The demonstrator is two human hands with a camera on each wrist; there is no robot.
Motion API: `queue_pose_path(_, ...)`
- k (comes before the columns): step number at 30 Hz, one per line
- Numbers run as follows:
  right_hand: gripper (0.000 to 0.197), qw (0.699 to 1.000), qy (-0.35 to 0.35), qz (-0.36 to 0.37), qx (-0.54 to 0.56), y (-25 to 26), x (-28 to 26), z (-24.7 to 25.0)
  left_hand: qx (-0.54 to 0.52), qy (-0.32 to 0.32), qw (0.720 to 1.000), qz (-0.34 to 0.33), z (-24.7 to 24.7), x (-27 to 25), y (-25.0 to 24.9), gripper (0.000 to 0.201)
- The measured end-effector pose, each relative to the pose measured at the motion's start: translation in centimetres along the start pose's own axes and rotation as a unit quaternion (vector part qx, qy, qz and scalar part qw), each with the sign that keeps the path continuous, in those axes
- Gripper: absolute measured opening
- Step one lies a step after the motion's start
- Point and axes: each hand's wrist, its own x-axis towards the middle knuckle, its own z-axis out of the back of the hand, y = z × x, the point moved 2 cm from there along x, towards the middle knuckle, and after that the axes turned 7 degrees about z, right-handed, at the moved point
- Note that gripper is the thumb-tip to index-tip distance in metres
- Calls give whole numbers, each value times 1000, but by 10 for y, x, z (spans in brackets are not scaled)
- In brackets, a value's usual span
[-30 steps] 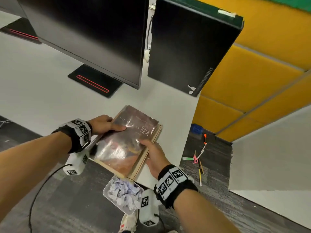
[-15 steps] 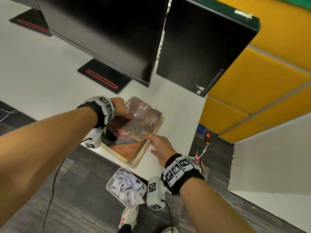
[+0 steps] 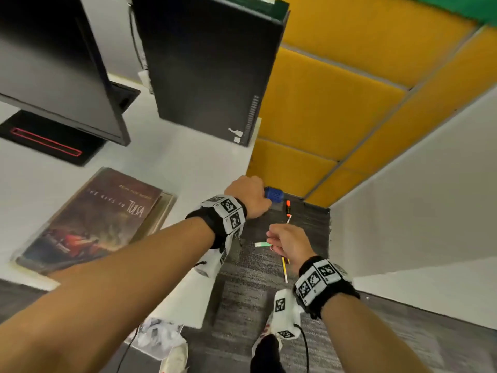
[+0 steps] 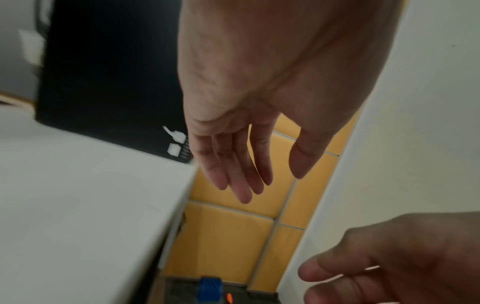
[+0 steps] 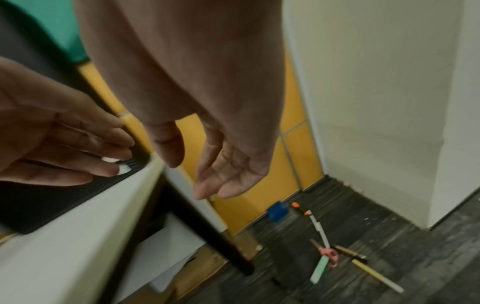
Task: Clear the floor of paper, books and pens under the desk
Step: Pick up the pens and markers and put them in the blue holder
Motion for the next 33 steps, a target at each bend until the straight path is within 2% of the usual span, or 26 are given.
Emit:
queue_pose_path(3,11,999,-16,-15,-25,-10,37,66,-19,48,999,17,-48,36,-52,28)
queue_pose_path(6,15,996,1,-19,-89,-25,89,120,-25,73,994,74,-99,85,-74,29)
queue_pose_path(10,10,985,17,-24,-173,-61,174,166,-53,97,980,167,-177,144,-64,29)
queue_pose_path(14,16,961,65,-25,-266,-100,246,173,-87,107,967,216,-252,195,-24,14)
queue_pose_path(17,22,940,115,-21,-320,-152,313,156,-91,92,960,249,-307,241,33,13)
queue_pose_path(20,20,915,165,-2,-369,-221,395,121,-92,73,954,276,-366,293,113,15)
queue_pose_path(22,12,887,204,16,-414,-269,452,91,-87,48,950,297,-408,329,176,21)
queue_pose_path(25,17,837,254,53,-482,-325,528,37,-68,16,944,322,-456,376,265,40)
queue_pose_path(28,32,812,289,84,-501,-369,589,-21,-26,-21,940,341,-487,418,344,44)
queue_pose_path(30,32,800,301,104,-508,-389,610,-55,48,-31,935,350,-497,440,383,48)
queue_pose_path(31,32,786,311,120,-521,-398,619,-71,79,-40,930,357,-501,451,398,50)
queue_pose_path(33,35,734,335,160,-569,-409,629,-101,101,-63,909,399,-500,464,420,61)
